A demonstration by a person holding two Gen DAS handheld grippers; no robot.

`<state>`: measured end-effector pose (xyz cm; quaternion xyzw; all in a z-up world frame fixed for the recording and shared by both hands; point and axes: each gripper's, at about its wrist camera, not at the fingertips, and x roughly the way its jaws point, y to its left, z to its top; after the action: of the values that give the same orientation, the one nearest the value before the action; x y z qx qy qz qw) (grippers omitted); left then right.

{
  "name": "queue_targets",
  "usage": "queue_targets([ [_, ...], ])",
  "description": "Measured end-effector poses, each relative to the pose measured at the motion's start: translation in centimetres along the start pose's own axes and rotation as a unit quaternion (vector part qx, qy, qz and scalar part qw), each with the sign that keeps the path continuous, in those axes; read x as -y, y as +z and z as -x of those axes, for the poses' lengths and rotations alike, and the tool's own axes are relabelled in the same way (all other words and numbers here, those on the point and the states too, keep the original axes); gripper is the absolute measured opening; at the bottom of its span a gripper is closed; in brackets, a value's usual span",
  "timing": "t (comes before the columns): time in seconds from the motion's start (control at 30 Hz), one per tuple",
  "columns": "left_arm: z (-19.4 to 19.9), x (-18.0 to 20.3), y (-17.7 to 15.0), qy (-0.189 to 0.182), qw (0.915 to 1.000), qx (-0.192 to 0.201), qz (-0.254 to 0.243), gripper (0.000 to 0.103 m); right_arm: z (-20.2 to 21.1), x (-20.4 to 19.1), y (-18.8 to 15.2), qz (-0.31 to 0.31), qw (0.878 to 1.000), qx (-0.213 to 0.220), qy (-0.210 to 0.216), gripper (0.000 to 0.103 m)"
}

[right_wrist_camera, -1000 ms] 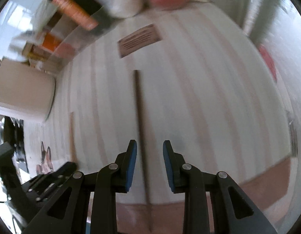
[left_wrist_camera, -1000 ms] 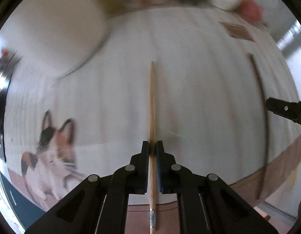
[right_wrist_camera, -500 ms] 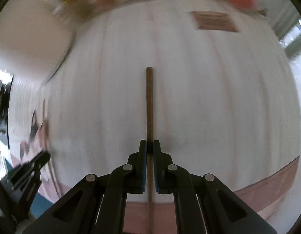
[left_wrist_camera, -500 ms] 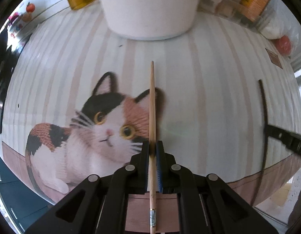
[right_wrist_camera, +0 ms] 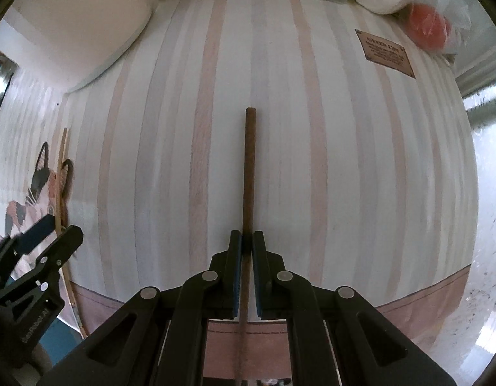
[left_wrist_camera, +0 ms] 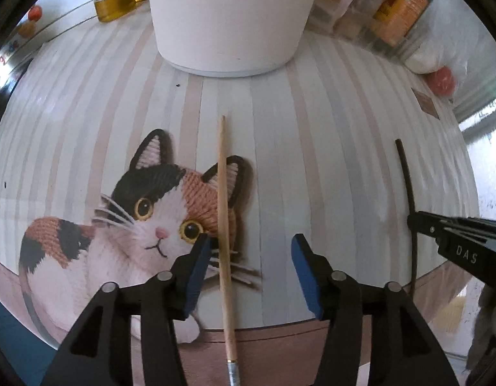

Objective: Organize utensils

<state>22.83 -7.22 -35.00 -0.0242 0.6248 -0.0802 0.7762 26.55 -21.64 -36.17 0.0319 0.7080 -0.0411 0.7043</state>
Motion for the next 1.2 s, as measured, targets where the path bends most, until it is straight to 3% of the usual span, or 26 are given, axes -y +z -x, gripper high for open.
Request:
queue_targets([
  [0.1,-0.5,1.0,-0.1,-0.003,0.9993,-0.028,-0.026,0.072,-0.1,0.4,-0.2,-0.002,1.000,0.002,0.017,0.009],
  [0.17,-1.0,2.1,0.6,0.011,0.9989,-0.037,-0.028,0.072,-0.2,1.0,-0.7,-0.002,0.999,0.002,0.036,0.024],
  [0.27,-1.0,2.3,0.4,0.025,0.9989,-0.033,-0.018,0.072,-0.6,1.5,0.5,0.006,0.999,0.001,0.033,0.033],
  [0.33,-0.9,2.3,0.3,0.034,0.9987,-0.033,-0.019,0.070,-0.6,1.6,0.7,0.005,1.000,0.002,0.028,0.035],
  [0.37,-1.0,2.2,0.3,0.038,0.9986,-0.032,-0.017,0.068,-0.6,1.5,0.8,0.003,1.000,0.003,0.026,0.035],
  [0.47,-1.3,2.6,1.3,0.058,0.9980,-0.023,-0.011,0.042,-0.9,0.8,1.1,-0.002,1.000,0.010,0.020,0.035],
  [0.5,-1.4,2.6,1.6,0.060,0.9979,-0.022,-0.009,0.040,-0.8,0.8,1.2,-0.005,1.000,0.011,0.019,0.035],
  [0.6,-1.2,1.6,2.0,0.066,0.9977,-0.019,0.002,0.013,-1.0,0.5,1.5,-0.012,1.000,0.020,0.010,0.033],
  [0.67,-0.9,0.8,2.0,0.067,0.9976,-0.020,0.006,0.005,-1.3,0.5,1.7,-0.013,1.000,0.025,-0.011,0.016],
  [0.73,-0.5,0.0,2.0,0.068,0.9975,-0.019,0.007,0.004,-1.5,0.8,2.0,-0.022,0.999,0.034,-0.014,0.007],
  [0.97,1.0,-1.0,3.1,0.073,0.9973,-0.007,0.000,0.004,-0.3,2.6,1.3,-0.026,0.997,0.060,0.032,0.007],
  [1.2,5.6,-4.0,2.9,0.061,0.9978,0.021,0.011,0.004,2.5,3.4,0.1,-0.034,0.991,0.095,0.089,0.007],
])
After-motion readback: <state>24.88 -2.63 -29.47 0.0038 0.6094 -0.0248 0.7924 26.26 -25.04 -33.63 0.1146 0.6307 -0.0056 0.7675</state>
